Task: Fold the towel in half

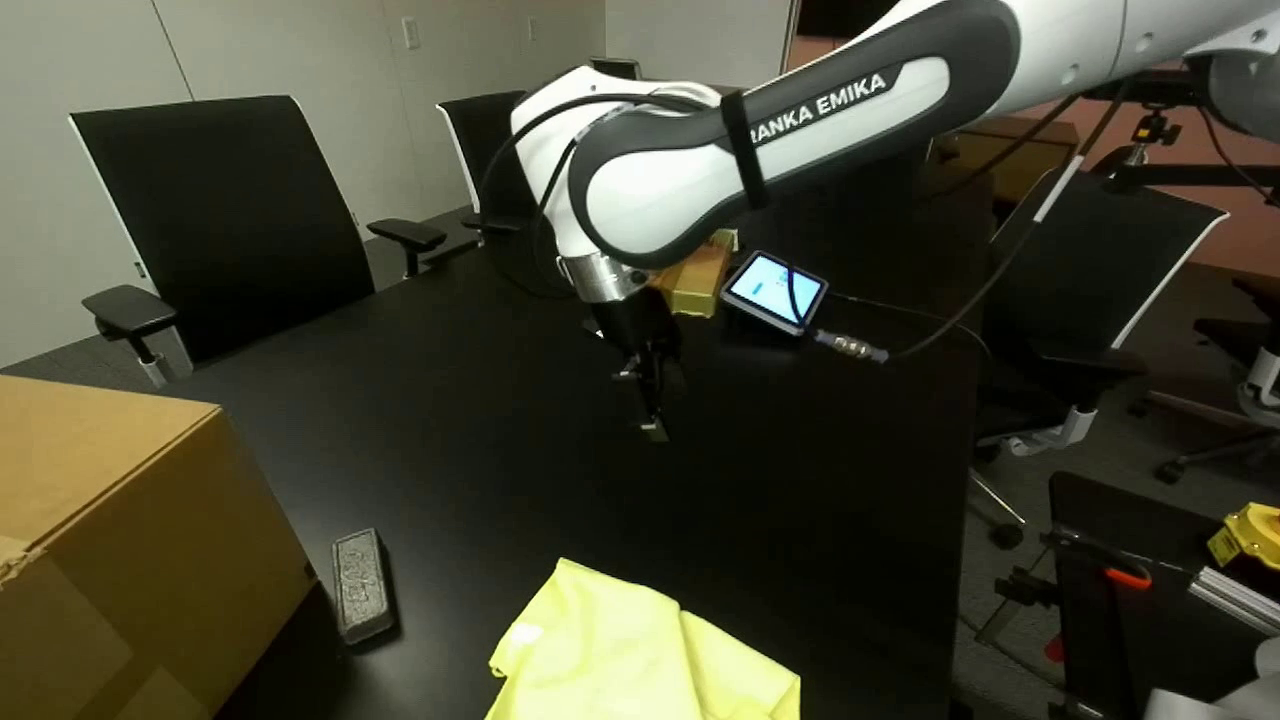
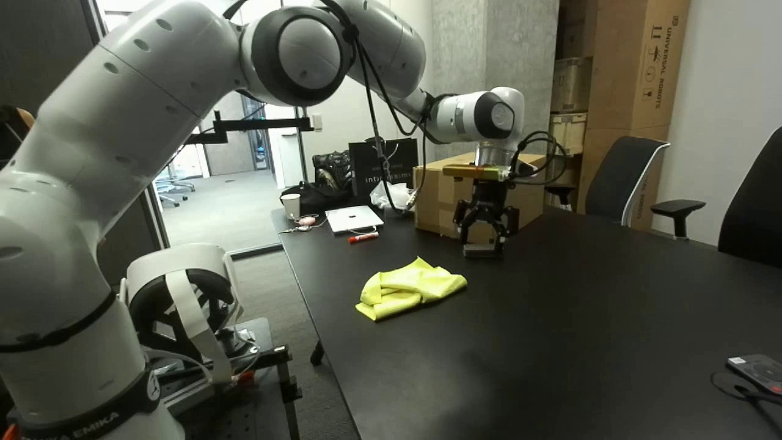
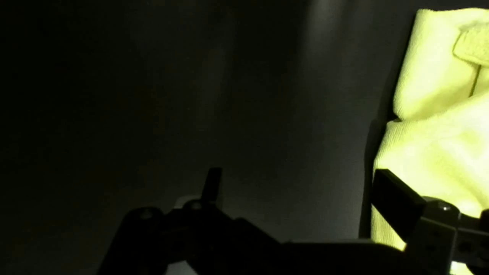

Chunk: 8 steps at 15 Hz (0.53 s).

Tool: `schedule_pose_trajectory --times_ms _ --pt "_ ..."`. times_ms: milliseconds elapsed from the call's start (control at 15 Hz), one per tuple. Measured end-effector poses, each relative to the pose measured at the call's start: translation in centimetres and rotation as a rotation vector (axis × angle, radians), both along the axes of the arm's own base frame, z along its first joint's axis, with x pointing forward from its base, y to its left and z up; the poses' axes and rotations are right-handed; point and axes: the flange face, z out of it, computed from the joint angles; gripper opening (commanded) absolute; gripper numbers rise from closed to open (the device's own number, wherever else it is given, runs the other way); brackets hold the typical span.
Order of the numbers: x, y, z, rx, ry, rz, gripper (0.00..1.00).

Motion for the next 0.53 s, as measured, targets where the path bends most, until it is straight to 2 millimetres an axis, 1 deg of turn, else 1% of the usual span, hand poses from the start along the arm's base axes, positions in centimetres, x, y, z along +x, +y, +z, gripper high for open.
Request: schedule_pose_trajectory --times_ms 267,533 --pt "-3.2 -2.1 2.8 0.013 0.032 -0.035 1.00" --pt "-7.2 -3.8 5.6 0.042 0.054 -0.076 1.00"
